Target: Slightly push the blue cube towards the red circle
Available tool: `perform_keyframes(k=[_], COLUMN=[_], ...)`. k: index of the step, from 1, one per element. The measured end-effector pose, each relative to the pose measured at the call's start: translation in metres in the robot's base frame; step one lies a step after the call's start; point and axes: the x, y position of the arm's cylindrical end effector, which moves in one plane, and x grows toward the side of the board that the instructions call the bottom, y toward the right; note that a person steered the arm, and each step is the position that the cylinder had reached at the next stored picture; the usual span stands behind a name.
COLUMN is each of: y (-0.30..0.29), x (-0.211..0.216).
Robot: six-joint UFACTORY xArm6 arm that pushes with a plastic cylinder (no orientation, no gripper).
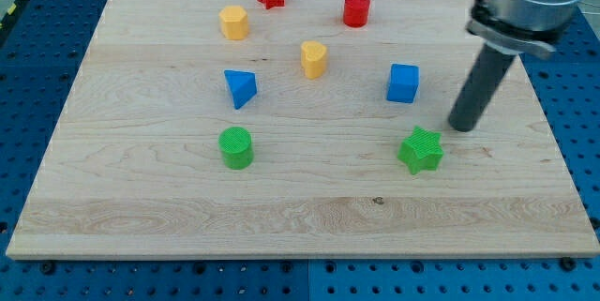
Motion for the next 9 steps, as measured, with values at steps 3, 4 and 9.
perform_keyframes(k=[3,4,9], y=[-0.025,-0.025,-0.023], x=[-0.034,-0.041,-0.064])
